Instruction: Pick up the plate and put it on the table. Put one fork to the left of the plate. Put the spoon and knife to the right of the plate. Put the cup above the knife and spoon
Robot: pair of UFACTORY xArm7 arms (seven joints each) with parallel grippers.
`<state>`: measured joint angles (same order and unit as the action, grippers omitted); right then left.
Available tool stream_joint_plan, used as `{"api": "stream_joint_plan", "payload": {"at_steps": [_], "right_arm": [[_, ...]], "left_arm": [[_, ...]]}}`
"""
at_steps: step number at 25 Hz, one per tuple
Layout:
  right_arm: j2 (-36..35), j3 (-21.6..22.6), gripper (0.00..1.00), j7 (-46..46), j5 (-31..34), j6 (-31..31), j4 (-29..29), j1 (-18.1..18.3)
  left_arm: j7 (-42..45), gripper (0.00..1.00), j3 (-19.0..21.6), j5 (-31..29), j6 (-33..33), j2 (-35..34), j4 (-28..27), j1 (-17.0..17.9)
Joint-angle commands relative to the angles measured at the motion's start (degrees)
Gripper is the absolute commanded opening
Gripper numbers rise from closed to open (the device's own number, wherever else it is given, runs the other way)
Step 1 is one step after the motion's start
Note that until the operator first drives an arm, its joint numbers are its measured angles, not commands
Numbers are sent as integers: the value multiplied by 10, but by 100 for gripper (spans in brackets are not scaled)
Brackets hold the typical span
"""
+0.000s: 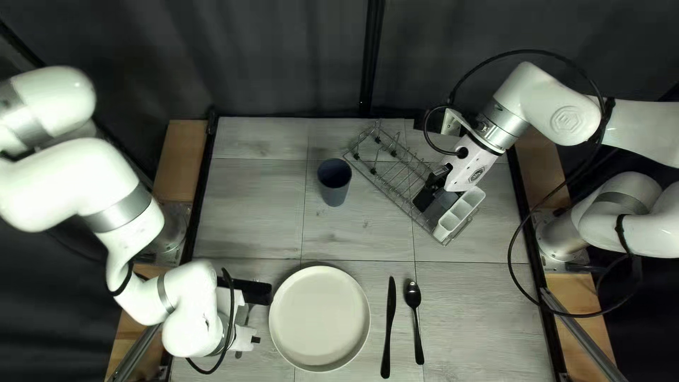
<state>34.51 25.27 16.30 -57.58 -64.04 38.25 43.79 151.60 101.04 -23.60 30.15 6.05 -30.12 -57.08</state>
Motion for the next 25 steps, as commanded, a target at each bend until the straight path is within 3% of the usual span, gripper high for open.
{"api": "stream_joint_plan", "payload": {"at_steps": [1,2,4,8,12,14,15,16,17,19,20,22,25], "right_arm": [[0,0,100,0,0,0,0,0],[0,0,100,0,0,0,0,0],[0,0,100,0,0,0,0,0],[0,0,100,0,0,0,0,0],[0,0,100,0,0,0,0,0],[0,0,100,0,0,0,0,0],[0,0,100,0,0,0,0,0],[0,0,100,0,0,0,0,0],[0,0,100,0,0,0,0,0],[0,0,100,0,0,0,0,0],[0,0,100,0,0,0,0,0],[0,0,100,0,0,0,0,0],[0,0,100,0,0,0,0,0]], "left_arm": [[-84,0,-36,130,-31,-69,5,49],[-134,0,-1,198,-34,-97,5,20],[-150,0,25,220,-36,-105,6,-5],[-215,0,131,306,-61,-139,11,-103],[-241,0,161,339,-85,-150,21,-129],[-236,0,154,333,-90,-146,26,-122],[-232,30,151,328,-94,-143,29,-119],[-227,95,148,326,-96,-144,30,-115],[-210,100,133,308,-96,-139,31,-101],[-154,100,91,238,-85,-116,31,-69],[-40,100,90,87,-50,-54,23,-88],[32,100,162,-9,19,8,4,-164],[67,100,243,-67,151,92,-32,-229]]}}
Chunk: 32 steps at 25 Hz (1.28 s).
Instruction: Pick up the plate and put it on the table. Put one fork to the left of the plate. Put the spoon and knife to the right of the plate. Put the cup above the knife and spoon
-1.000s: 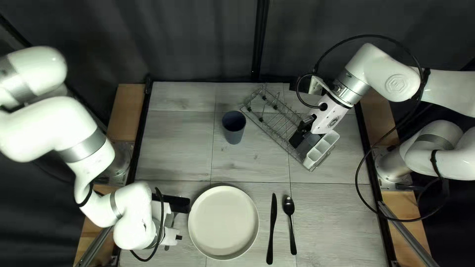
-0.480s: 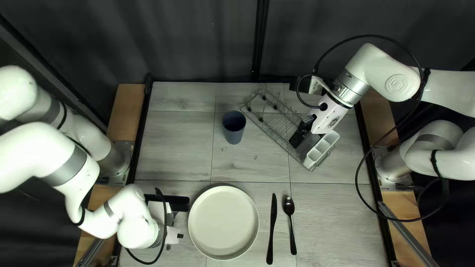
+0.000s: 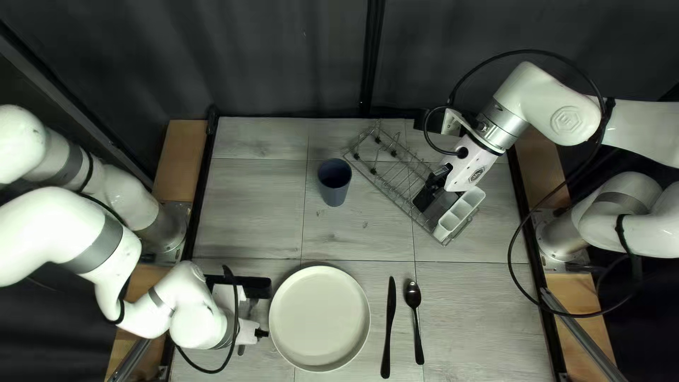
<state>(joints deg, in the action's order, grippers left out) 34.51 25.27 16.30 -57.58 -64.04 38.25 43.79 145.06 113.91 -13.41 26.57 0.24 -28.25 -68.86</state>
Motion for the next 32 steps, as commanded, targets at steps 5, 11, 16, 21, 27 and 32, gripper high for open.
{"api": "stream_joint_plan", "payload": {"at_steps": [5,11,16,21,27,32], "right_arm": [[0,0,100,0,0,0,0,0],[0,0,100,0,0,0,0,0],[0,0,100,0,0,0,0,0],[0,0,100,0,0,0,0,0],[0,0,100,0,0,0,0,0],[0,0,100,0,0,0,0,0]], "left_arm": [[61,100,173,-214,361,215,-133,-128],[61,100,173,-214,361,215,-133,-128],[50,100,172,-219,368,231,-128,-136],[-71,100,231,-353,441,396,-68,-205],[-131,100,244,-395,451,443,-49,-220],[-131,100,242,-386,457,449,-49,-224]]}}
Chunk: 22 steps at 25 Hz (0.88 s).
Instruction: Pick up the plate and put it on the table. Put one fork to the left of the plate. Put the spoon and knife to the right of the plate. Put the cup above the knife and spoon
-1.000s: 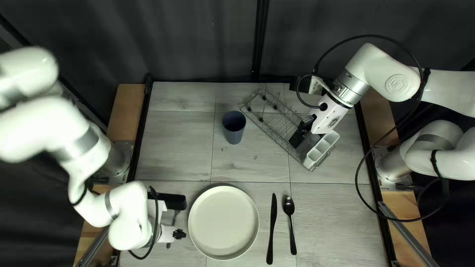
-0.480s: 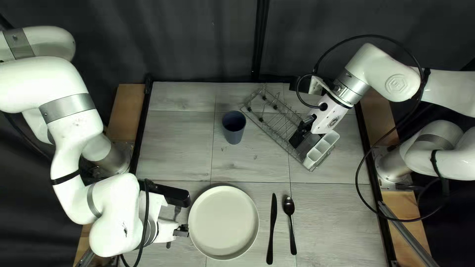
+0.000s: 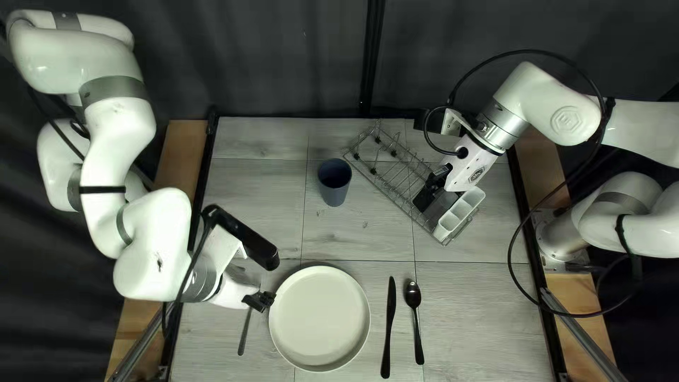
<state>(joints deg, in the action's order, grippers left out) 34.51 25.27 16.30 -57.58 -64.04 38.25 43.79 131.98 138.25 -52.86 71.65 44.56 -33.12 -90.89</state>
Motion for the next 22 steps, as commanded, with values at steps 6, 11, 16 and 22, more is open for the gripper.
{"api": "stream_joint_plan", "payload": {"at_steps": [6,11,16,22], "right_arm": [[0,0,100,0,0,0,0,0],[0,0,100,0,0,0,0,0],[0,0,100,0,0,0,0,0],[0,0,100,0,0,0,0,0]], "left_arm": [[-137,100,22,-60,51,68,11,-37],[-137,100,22,-60,51,68,11,-37],[-138,100,29,-52,60,79,16,-42],[-233,100,140,-49,169,205,54,-86]]}}
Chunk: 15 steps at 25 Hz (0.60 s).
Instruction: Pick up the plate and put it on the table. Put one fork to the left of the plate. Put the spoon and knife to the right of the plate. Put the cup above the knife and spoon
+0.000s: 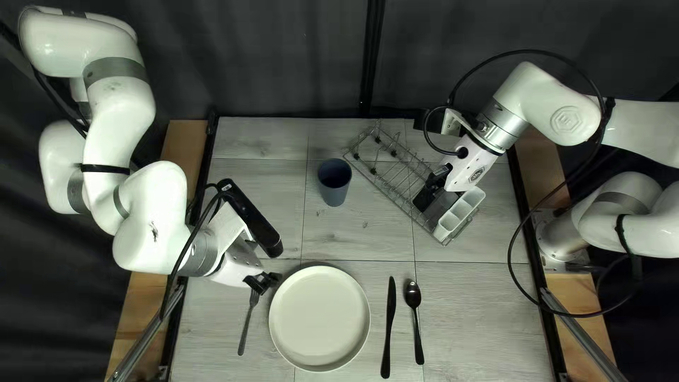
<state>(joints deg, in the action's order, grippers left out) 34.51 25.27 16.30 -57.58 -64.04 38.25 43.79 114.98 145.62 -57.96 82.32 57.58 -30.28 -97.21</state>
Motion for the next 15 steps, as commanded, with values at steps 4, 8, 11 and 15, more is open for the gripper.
{"api": "stream_joint_plan", "payload": {"at_steps": [4,8,11,15], "right_arm": [[0,0,100,0,0,0,0,0],[0,0,100,0,0,0,0,0],[0,0,100,0,0,0,0,0],[0,0,100,0,0,0,0,0]], "left_arm": [[-143,100,97,-29,68,118,47,-8],[-143,100,97,-29,68,118,47,-8],[-143,100,97,-29,68,118,47,-8],[-199,100,110,-36,71,161,54,-3]]}}
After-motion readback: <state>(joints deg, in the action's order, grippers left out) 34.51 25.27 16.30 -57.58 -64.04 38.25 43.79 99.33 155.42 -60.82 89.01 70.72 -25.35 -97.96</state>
